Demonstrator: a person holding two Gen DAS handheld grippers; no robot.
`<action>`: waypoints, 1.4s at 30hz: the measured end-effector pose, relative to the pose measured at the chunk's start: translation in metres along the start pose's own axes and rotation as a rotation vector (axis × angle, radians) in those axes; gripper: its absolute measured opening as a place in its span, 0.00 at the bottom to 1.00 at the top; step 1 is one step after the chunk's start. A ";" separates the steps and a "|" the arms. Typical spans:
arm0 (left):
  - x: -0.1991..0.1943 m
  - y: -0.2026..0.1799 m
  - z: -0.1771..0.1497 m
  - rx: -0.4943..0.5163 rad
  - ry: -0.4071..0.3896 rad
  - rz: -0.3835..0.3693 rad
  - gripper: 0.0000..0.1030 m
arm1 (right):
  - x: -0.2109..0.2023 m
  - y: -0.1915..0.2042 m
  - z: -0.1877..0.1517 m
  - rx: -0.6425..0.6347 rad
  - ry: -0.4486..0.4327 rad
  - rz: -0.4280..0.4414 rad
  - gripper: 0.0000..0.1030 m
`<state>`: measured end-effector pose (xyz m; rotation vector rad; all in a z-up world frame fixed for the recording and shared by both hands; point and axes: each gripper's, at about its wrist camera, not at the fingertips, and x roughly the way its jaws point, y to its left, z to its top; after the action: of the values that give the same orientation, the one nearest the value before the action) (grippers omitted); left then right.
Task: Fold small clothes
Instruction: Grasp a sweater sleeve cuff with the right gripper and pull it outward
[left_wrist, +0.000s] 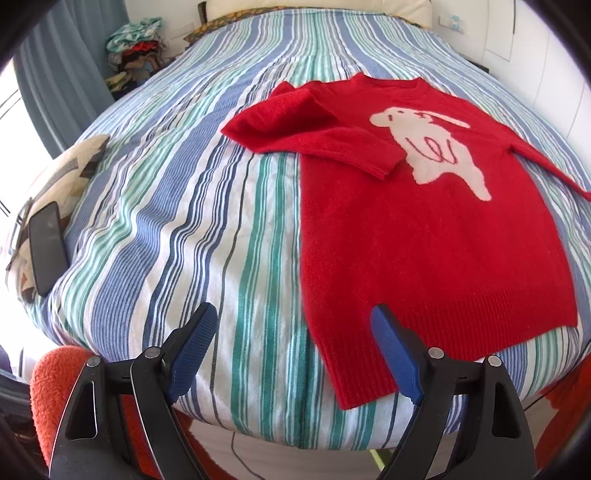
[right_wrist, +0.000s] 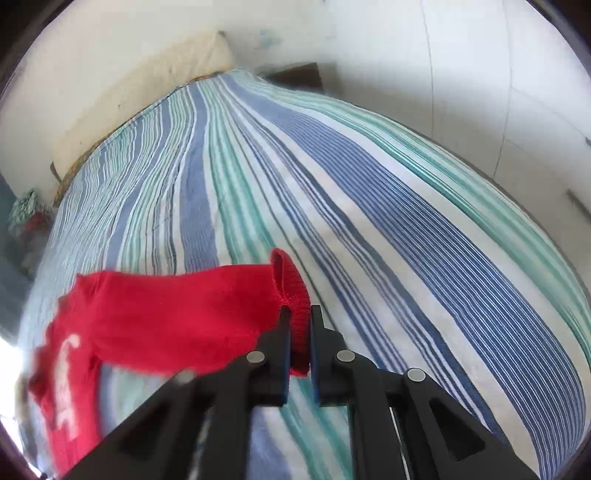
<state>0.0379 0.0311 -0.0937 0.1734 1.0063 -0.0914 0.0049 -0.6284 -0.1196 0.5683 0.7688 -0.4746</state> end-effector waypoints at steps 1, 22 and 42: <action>0.001 -0.003 -0.001 0.011 0.003 0.004 0.84 | 0.004 -0.014 0.002 0.035 0.012 0.015 0.08; 0.009 -0.022 -0.010 0.091 0.024 0.082 0.84 | 0.043 -0.014 -0.009 -0.017 0.118 -0.094 0.02; -0.017 -0.061 0.101 0.450 -0.278 0.039 0.92 | -0.066 0.020 -0.050 -0.168 -0.095 -0.107 0.65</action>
<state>0.1038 -0.0482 -0.0328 0.5756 0.6932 -0.2991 -0.0503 -0.5689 -0.0930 0.3473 0.7422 -0.5267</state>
